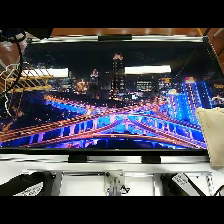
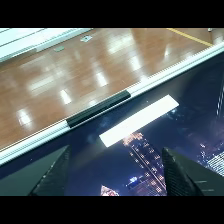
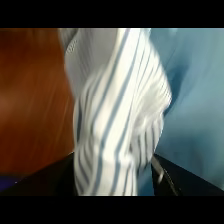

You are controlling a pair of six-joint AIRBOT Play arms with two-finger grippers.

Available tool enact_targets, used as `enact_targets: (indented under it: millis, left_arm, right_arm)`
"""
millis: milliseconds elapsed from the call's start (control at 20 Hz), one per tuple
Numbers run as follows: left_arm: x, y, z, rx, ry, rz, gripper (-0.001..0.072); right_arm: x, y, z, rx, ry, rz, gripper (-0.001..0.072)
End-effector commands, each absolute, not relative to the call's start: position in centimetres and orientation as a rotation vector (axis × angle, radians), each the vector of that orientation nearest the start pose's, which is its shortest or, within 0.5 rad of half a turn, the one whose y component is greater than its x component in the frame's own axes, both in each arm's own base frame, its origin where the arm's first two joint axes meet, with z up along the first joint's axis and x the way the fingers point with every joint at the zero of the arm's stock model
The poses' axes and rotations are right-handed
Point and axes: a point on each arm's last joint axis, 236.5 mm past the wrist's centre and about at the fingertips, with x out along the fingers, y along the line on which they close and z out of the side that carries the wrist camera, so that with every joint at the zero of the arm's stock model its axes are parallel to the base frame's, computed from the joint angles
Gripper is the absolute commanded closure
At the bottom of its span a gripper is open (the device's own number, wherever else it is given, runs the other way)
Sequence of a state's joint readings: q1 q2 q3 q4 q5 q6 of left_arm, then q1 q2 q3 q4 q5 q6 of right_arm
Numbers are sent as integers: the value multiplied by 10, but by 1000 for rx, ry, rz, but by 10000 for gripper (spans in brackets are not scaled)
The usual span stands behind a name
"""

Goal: Fold the shirts.

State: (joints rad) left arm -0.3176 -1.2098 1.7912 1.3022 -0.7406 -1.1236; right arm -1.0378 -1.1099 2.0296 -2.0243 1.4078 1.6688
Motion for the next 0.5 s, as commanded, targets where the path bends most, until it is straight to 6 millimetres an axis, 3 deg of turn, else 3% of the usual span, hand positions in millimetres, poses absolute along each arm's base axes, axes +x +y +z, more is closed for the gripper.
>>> enact_targets:
  millis: [0, 100, 250, 450]
  left_arm:
    - [445, -191, 392, 253, 92, -514, 36]
    - [446, -192, 384, 258, 121, -522, 36]
    - [442, -197, 346, 286, 259, -566, 36]
    - [427, -199, 296, 327, 462, -626, 36]
  right_arm:
    - [107, -308, 339, 338, 751, -1266, 137]
    - [135, -279, 299, 464, 867, -1084, 137]
    - [212, -216, 254, 568, 977, -695, 137]
    - [296, -151, 232, 325, 1017, -466, 137]
